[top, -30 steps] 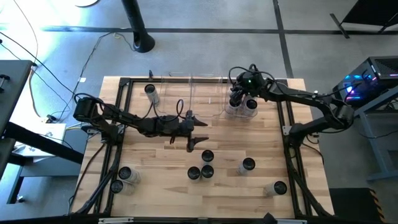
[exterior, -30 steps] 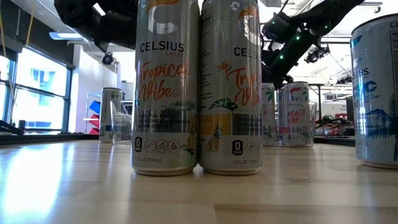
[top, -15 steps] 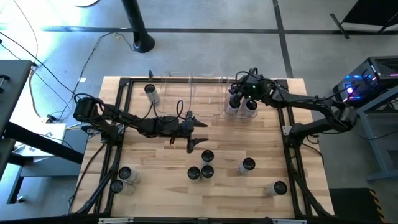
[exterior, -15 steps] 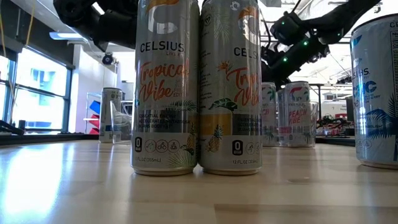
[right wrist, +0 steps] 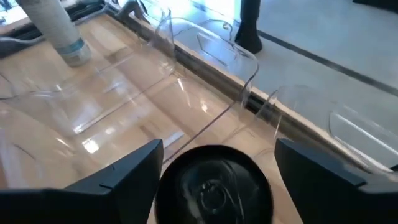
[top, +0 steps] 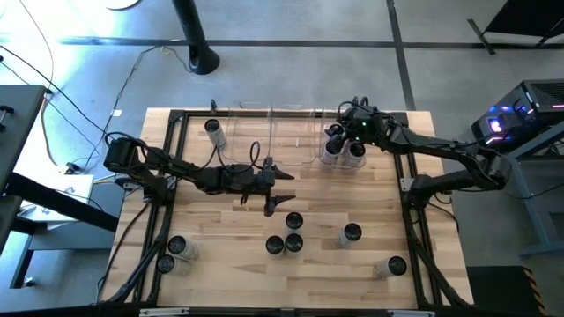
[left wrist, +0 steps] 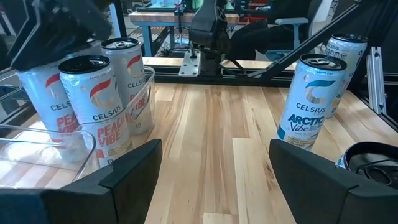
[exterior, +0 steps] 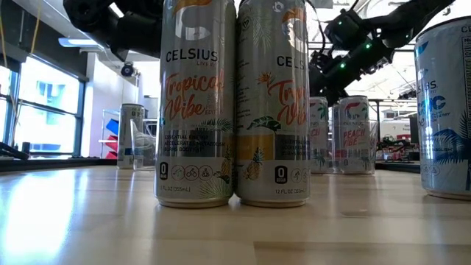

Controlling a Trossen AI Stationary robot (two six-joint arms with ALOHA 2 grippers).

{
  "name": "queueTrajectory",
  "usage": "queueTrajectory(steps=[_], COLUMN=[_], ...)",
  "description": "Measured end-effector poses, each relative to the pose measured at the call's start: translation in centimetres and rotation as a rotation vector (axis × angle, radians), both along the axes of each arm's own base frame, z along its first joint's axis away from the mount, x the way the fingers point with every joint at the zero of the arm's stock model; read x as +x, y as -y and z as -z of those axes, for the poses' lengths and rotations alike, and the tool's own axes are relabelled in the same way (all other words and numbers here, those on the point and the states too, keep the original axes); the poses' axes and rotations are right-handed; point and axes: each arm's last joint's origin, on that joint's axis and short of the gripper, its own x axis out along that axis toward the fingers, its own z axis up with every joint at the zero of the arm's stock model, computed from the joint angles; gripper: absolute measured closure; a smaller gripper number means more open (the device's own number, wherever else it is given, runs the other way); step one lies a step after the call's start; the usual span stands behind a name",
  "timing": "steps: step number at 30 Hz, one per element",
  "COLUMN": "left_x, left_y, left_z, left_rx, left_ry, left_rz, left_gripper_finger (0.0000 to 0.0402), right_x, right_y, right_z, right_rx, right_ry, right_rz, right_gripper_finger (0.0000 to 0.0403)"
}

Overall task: Sort soda cans
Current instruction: Put the center white-blue soda can into the middle transparent bin

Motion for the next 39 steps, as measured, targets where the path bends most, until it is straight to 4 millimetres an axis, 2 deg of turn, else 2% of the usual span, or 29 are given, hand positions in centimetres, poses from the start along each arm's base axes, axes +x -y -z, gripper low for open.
queueTrajectory(steps=[9, 14, 17, 24, 30, 33, 39], left_x=[0.0, 0.0, 0.0, 0.0, 0.0, 0.1, -0.1], left_y=[0.0, 0.0, 0.0, 0.0, 0.2, 1.1, 3.6], left_z=[0.0, 0.0, 0.0, 0.0, -0.2, -0.9, -1.8], left_rx=[0.000, 0.000, 0.001, 0.004, 0.039, 0.099, 0.207], left_ry=[0.000, 0.000, 0.000, 0.000, 0.024, 0.088, 0.193], left_rz=[0.000, 0.000, -0.001, -0.008, 0.007, 0.057, 0.244], left_gripper_finger=[0.0110, 0.0110, 0.0110, 0.0110, 0.0110, 0.0110, 0.0110], right_x=[-3.2, -5.3, -5.8, -4.6, -3.4, -3.3, -2.7], right_y=[-2.0, -3.8, -5.4, -10.5, -15.0, -16.7, -19.3], right_z=[-4.2, -5.3, -5.5, -4.0, -2.6, -2.4, -1.7], right_rx=[-0.075, -0.065, -0.034, -0.023, -0.088, -0.112, -0.141], right_ry=[0.108, 0.106, 0.100, 0.218, 0.469, 0.540, 0.526], right_rz=[0.008, -0.011, -0.099, -0.427, -0.676, -0.737, -0.796], right_gripper_finger=[0.0097, 0.0096, 0.0096, 0.0096, 0.0096, 0.0096, 0.0096])
